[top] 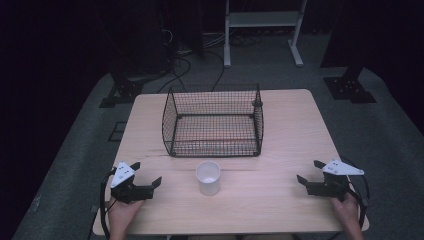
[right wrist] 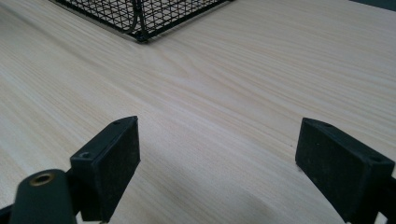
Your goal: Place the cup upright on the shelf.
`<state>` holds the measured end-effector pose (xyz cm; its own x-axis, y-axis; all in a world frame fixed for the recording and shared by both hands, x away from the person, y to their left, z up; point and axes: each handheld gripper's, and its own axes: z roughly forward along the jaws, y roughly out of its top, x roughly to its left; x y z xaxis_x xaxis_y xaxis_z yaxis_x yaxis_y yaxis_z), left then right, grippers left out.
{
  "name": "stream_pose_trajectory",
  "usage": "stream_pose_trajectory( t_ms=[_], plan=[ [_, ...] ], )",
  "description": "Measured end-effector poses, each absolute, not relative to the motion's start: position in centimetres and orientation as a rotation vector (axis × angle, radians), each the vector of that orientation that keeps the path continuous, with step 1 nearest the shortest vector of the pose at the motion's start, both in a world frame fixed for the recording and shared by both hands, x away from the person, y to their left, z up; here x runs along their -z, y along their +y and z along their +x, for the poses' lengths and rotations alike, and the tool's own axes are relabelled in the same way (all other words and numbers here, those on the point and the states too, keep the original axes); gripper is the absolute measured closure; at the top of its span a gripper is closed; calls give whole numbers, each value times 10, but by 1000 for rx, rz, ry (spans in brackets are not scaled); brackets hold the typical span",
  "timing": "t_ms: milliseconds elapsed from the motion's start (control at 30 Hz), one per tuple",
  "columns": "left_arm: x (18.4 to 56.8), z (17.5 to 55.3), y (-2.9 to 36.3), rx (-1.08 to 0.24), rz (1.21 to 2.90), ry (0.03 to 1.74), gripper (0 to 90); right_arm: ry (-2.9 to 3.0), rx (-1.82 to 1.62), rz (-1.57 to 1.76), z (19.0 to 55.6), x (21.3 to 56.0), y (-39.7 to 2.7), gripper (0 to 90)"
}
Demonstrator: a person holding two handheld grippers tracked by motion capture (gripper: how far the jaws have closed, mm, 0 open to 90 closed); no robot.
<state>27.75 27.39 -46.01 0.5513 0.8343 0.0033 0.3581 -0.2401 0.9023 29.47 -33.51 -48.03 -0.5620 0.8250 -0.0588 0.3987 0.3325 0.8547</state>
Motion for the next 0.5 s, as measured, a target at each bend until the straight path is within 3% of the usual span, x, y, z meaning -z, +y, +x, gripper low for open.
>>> stream_pose_trajectory(
  t_ms=[500],
  plan=[
    [447, 276, 258, -584, 1834, 884, 21, 2111, -1145, 1077, 295, 480, -335, 131]
  ],
)
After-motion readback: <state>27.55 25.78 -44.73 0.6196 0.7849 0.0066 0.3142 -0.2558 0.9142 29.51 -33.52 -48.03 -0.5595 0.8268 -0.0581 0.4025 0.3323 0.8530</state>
